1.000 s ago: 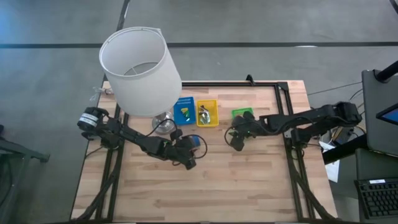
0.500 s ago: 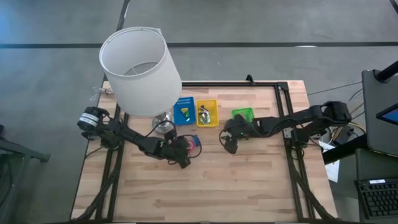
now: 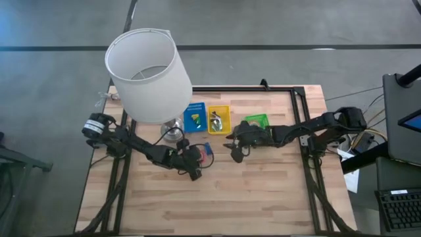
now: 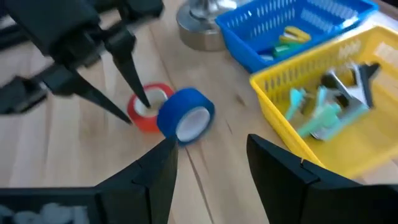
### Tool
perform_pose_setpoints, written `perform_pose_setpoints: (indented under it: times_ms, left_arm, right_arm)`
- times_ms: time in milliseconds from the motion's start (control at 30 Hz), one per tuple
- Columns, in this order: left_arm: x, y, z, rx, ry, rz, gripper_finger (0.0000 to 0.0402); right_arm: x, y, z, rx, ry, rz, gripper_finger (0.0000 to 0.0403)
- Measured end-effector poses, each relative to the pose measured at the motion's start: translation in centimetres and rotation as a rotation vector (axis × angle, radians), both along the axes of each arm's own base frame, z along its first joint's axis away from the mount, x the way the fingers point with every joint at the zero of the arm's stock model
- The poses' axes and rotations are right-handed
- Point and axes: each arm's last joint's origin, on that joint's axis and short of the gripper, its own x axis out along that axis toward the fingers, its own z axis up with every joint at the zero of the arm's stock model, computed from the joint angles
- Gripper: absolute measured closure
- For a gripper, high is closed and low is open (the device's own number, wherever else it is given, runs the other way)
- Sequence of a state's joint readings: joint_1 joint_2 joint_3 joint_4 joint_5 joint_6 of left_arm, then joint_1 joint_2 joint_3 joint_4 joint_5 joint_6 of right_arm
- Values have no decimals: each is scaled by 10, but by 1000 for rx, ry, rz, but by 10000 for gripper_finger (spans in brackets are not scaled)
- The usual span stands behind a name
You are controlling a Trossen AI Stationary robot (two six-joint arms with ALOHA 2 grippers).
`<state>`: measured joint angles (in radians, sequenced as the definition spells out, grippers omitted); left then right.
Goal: Pick and place Stapler, Stapler remover, tape
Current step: Put the blue tape into the green bin
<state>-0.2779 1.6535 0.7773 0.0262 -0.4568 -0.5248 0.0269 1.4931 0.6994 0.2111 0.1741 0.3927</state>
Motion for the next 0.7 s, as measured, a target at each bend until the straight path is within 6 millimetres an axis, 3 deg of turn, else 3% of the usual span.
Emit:
perform_pose_setpoints:
  times_ms: [233,433,700]
  left_arm:
    - [0,-2,0,-42,10,-43,277]
    - [0,-2,0,-44,11,-50,278]
    - [-2,-2,-2,-44,39,-55,278]
  right_arm:
    - [23,8,-21,28,-112,14,213]
    - [44,9,-36,52,-82,-6,213]
    - [76,15,-37,46,-54,-8,213]
